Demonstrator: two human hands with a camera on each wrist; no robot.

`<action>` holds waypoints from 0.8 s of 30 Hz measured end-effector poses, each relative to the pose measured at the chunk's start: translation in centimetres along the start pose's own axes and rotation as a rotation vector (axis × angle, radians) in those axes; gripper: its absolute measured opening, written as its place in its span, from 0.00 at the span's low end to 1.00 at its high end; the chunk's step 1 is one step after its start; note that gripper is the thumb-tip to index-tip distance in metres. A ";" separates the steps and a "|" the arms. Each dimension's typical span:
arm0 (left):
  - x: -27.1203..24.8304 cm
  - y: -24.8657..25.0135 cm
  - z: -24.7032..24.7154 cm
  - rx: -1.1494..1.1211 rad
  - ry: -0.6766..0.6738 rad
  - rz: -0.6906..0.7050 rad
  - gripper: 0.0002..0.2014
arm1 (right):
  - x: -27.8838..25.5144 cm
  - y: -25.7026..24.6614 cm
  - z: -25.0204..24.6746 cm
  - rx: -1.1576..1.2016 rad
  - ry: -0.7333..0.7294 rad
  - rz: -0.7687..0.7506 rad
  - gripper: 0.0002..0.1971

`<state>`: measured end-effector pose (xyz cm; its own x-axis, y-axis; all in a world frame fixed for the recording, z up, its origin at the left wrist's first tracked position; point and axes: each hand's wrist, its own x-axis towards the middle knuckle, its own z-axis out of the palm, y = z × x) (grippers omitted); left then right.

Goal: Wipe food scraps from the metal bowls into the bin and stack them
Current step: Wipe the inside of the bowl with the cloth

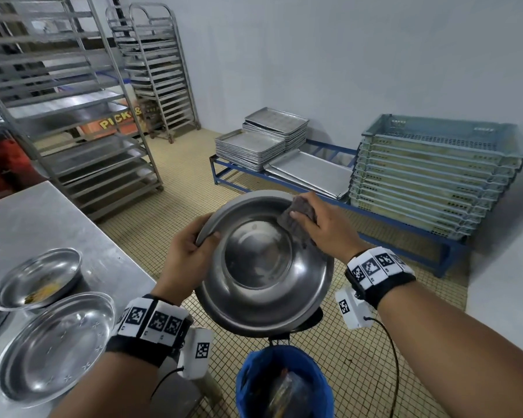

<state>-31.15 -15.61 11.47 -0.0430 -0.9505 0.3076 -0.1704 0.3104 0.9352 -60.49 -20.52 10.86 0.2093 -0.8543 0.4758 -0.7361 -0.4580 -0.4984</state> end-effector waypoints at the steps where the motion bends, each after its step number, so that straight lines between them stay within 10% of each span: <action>1: 0.0 -0.1 0.0 0.002 0.007 0.001 0.15 | -0.2 0.1 0.3 0.008 -0.002 0.021 0.18; 8: -0.2 -0.4 1.0 -0.062 0.069 -0.002 0.16 | 0.6 -1.5 0.4 -0.185 0.165 0.033 0.33; 24: -0.1 0.5 1.6 0.002 0.012 0.022 0.17 | 1.1 -2.6 -0.1 -0.135 0.164 -0.049 0.19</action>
<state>-32.78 -15.43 11.60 -0.0348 -0.9433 0.3302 -0.1716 0.3311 0.9278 -58.47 -20.23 12.74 0.1477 -0.7751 0.6143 -0.8091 -0.4519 -0.3757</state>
